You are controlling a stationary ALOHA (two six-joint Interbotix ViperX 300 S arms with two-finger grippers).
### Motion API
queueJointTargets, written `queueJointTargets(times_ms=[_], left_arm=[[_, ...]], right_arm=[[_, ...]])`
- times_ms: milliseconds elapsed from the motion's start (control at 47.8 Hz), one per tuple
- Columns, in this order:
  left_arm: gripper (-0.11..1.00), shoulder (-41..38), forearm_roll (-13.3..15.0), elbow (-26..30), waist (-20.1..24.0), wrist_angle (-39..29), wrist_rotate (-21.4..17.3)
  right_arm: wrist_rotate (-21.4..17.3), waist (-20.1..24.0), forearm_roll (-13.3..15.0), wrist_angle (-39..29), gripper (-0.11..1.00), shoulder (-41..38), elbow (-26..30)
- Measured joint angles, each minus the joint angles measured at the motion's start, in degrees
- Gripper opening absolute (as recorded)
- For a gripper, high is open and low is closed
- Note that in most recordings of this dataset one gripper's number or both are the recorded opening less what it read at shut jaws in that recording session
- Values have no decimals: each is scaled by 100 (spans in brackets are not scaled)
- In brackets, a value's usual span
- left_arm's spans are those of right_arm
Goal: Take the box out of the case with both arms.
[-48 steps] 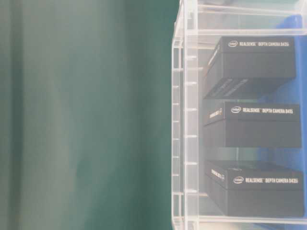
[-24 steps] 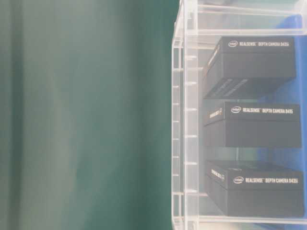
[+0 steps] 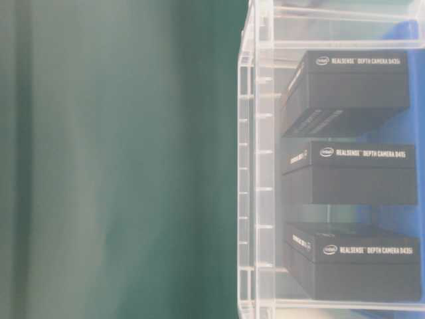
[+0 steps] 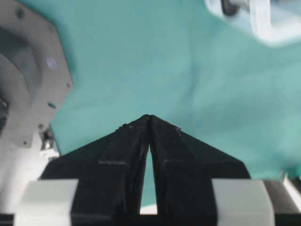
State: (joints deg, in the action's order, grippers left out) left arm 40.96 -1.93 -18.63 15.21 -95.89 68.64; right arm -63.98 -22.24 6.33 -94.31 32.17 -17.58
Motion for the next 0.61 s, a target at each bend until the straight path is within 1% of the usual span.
queueJointTargets(times_ms=[84,125,230,293,376,607], left_arm=[[1,-62,0,26,519,-9,-422],[1,-105,9,53,747,0,-624],[1,-211,9,88,1099,-9,-914],[1,-281,26,114,1178,-9,-1055],[1,-369,44,141,1195,-9,-1187],[1,-369,62,141,1195,-18,-1195]], right_arm=[[396,-475,9,141,0,-158,79],[483,-650,9,193,1,-220,105],[589,-1002,9,308,1,-299,167],[589,-1107,9,360,1,-308,176],[589,-1099,9,387,0,-316,176],[589,-1107,0,396,0,-255,105]])
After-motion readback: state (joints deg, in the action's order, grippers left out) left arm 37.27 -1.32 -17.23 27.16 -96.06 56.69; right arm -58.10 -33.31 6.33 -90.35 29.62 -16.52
